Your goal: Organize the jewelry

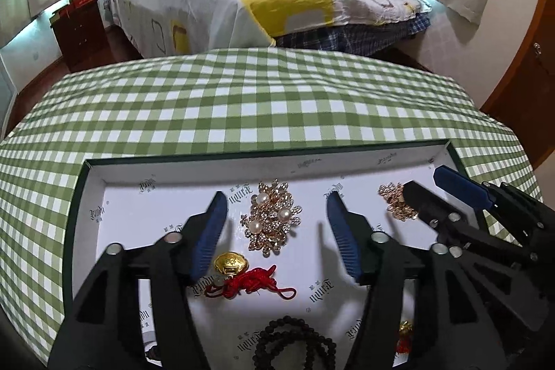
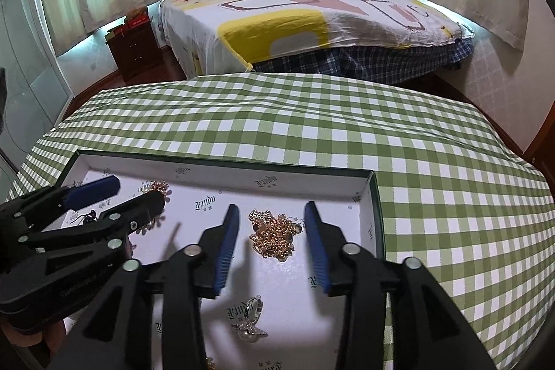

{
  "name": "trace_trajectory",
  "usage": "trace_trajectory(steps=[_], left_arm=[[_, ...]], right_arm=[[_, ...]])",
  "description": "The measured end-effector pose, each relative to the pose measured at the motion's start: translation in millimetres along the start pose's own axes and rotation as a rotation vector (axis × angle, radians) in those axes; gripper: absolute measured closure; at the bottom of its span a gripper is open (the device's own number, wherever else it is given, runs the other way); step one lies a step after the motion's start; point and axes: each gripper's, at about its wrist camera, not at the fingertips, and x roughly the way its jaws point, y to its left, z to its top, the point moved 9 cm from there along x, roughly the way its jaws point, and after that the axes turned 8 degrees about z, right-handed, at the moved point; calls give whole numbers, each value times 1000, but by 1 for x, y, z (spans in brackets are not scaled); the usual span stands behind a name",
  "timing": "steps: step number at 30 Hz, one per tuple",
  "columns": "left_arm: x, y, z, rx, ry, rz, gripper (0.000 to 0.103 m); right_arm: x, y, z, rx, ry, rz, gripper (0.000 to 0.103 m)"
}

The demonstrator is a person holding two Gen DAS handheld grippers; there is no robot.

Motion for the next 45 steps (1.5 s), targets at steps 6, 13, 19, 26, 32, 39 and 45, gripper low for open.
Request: trace_trajectory(steps=[6,13,19,26,32,39,45], left_arm=[[-9,11,0,-35,-21,5,34],[-41,24,-3,-64,-104,12,25],[-81,34,-17,-37,-184,67,18],[-138,48,-46,-43,-254,100,12],[-188,62,-70,-72,-292,109,9],[-240,71,-95,-74,-344,139,6],[-284,78,-114,-86,-388,147,5]], right_arm=[[-9,-4,0,5,-33,-29,45],[-37,2,2,-18,-105,-65,34],[-72,17,-6,-39,-171,-88,30],[-115,38,-28,-54,-230,-95,27],[-155,52,-50,-49,-264,-85,26],[-208,71,-63,-73,-323,-77,24],[-247,83,-73,-79,-362,-68,22]])
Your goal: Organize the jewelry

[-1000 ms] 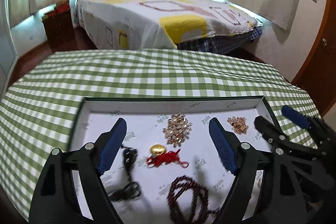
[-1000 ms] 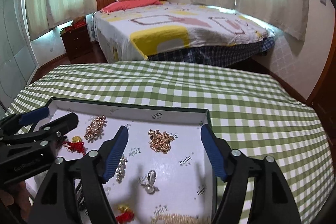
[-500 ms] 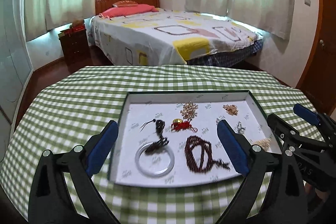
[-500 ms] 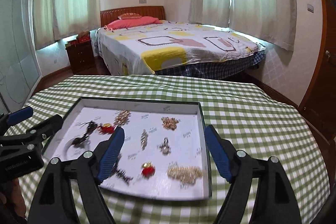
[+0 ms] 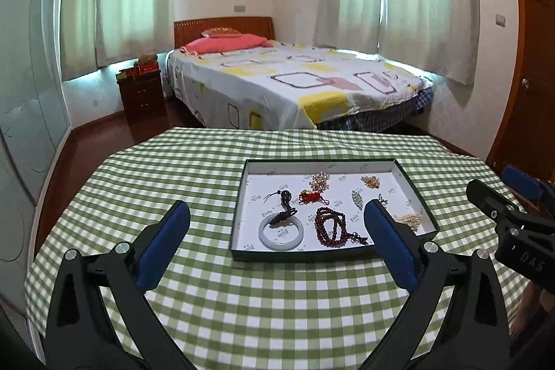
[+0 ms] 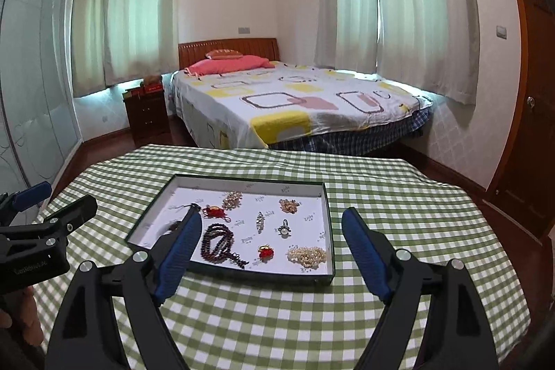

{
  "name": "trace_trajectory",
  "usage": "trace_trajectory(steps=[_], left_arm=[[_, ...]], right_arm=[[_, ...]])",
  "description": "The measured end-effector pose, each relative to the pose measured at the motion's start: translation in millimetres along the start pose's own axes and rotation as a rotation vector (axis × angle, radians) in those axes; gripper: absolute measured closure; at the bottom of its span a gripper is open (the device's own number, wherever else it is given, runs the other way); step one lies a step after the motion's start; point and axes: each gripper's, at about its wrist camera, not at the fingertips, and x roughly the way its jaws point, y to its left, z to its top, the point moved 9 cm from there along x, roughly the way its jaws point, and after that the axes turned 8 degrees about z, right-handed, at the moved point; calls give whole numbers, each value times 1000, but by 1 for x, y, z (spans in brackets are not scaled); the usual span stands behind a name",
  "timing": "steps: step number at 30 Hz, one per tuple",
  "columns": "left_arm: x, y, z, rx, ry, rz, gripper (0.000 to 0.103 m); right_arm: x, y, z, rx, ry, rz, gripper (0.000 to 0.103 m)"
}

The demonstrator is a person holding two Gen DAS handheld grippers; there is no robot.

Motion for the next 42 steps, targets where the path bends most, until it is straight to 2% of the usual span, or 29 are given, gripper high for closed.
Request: trace_trajectory(steps=[8,19,42], left_arm=[[-42,18,7,-47,-27,-15,4],[-74,35,10,-74,-74,6,4],[-88,36,12,-68,-100,11,4]], right_arm=[[-39,8,3,-7,-31,-11,21],[-75,20,5,-22,-70,-17,20],[-85,19,7,-25,-92,-20,20]])
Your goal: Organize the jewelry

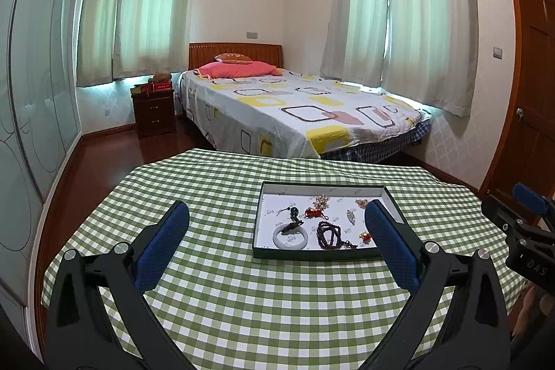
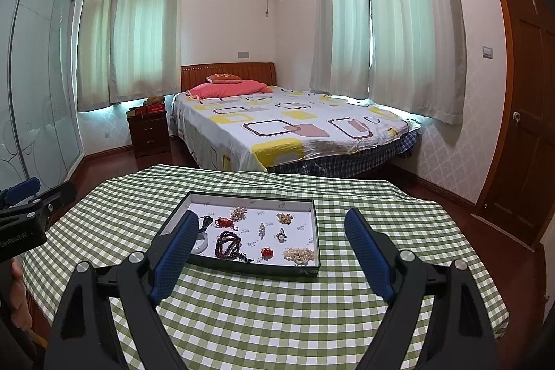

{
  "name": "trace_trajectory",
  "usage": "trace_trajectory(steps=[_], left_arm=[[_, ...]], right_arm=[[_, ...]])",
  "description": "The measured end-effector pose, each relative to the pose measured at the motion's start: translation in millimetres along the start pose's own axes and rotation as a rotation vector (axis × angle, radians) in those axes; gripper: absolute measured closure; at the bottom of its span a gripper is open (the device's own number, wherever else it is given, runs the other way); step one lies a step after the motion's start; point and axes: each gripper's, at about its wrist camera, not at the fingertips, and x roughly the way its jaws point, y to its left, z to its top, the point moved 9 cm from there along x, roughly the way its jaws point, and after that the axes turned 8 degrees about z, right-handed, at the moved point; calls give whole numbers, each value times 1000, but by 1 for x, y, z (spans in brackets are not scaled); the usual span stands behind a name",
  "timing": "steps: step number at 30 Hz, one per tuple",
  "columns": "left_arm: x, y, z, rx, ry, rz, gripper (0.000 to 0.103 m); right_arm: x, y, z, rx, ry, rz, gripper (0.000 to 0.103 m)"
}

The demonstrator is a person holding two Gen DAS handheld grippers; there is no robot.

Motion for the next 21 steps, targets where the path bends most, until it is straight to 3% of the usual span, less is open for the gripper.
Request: trace_trajectory(steps=[21], left_arm=[[-2,-2,0,1,-3,5,4]], right_arm=[[0,0,2,1,0,-3,20]])
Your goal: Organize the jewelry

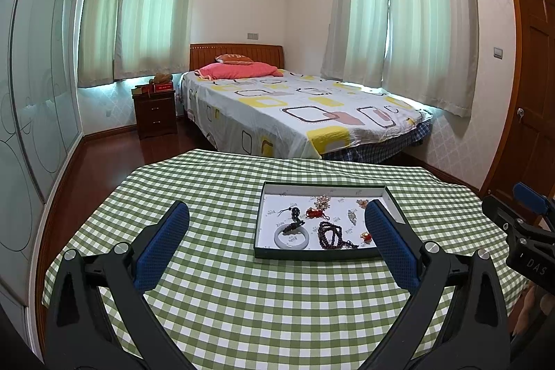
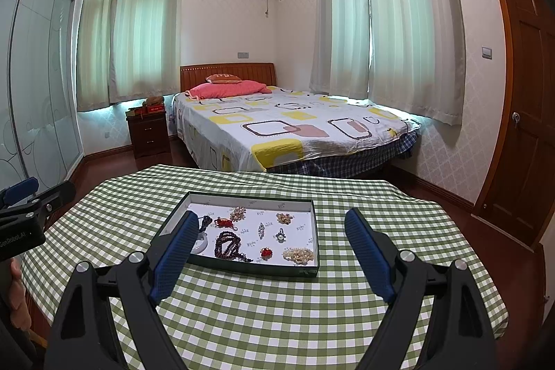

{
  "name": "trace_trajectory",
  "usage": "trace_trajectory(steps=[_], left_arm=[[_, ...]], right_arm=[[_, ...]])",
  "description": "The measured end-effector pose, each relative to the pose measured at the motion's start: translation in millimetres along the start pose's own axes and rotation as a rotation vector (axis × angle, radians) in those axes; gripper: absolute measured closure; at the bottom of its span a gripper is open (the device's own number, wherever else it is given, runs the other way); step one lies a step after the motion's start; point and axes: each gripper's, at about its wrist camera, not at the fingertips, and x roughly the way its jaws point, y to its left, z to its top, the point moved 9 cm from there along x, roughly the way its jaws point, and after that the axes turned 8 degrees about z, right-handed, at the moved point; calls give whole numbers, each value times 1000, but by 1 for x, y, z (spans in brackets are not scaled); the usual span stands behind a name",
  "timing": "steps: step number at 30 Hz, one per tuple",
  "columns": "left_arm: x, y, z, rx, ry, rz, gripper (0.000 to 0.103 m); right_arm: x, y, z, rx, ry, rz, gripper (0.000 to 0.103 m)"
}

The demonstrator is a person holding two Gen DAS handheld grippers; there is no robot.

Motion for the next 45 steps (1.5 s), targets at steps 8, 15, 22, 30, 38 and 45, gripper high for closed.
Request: trace_trajectory(steps=[8,15,22,30,38,45], left_arm=[[0,1,0,-3,-3,3,4],[1,4,-1,-11,-3,3,4],[1,3,-2,-11,0,0,4],[0,-3,-3,13,-1,-7,4],[5,3,-5,15,-1,42,4],[16,7,-12,-4,26,21,4]], right_arm=[[-1,0,0,-1,0,-1,20],[-1,0,0,-2,1,0,20],[-1,0,0,-1,2,-1,20],[0,-1,-1,-2,6,1,20],[0,0,-4,-3,11,1,20],[3,2,-11,-3,27,0,20]])
